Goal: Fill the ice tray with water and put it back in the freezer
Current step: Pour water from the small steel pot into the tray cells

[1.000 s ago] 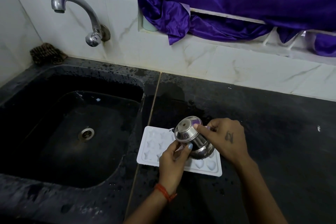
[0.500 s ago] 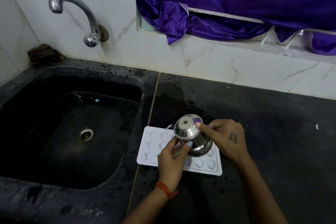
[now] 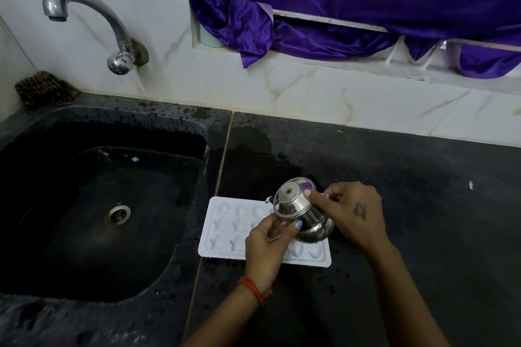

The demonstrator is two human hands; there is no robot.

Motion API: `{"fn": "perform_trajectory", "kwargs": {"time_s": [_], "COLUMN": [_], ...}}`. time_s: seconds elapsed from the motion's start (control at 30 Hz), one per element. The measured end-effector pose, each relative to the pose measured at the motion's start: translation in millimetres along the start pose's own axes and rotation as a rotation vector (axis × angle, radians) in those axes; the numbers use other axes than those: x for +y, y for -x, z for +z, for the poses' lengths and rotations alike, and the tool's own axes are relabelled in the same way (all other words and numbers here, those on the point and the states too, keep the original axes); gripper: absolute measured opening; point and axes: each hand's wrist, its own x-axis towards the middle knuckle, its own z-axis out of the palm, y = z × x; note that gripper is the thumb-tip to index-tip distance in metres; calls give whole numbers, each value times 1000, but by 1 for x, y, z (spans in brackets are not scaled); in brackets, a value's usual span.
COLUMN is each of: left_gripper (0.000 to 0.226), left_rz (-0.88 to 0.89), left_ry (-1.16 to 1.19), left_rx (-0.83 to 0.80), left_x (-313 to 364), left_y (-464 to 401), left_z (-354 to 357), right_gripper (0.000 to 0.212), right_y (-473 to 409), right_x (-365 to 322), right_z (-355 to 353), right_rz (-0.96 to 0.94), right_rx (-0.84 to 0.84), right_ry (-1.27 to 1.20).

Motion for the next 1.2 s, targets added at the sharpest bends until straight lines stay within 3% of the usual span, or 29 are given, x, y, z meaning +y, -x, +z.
{"fn": "perform_trajectory", "kwargs": {"time_s": [0.27, 0.43, 0.57, 0.67, 0.83, 0.97, 1.2], "left_gripper": [25, 41, 38, 48, 32, 33, 29], "left_rz": [-18, 0, -2, 16, 53, 50, 5], "left_ry": [63, 77, 54, 20, -49, -44, 15], "left_rx": [-41, -60, -31, 8, 18, -3, -117], "left_x": [-2, -2, -3, -2, -2, -1, -5], "left_y": [-3, -3, -3, -2, -3, -4, -4], "left_z": [1, 2, 3, 5, 6, 9, 13], "right_gripper": [46, 48, 47, 42, 38, 39, 38], "right_y": [-2, -3, -2, 0, 5, 8, 11], "right_x": [0, 1, 4, 11, 22, 26, 24], "right_z": [-2, -1, -1, -1, -1, -5, -13], "right_rz": [-23, -37, -23, 21, 95, 117, 72], "right_rx": [-6, 3, 19, 31, 42, 55, 78], "right_ry": [100, 128, 79, -29, -168, -200, -27]}}
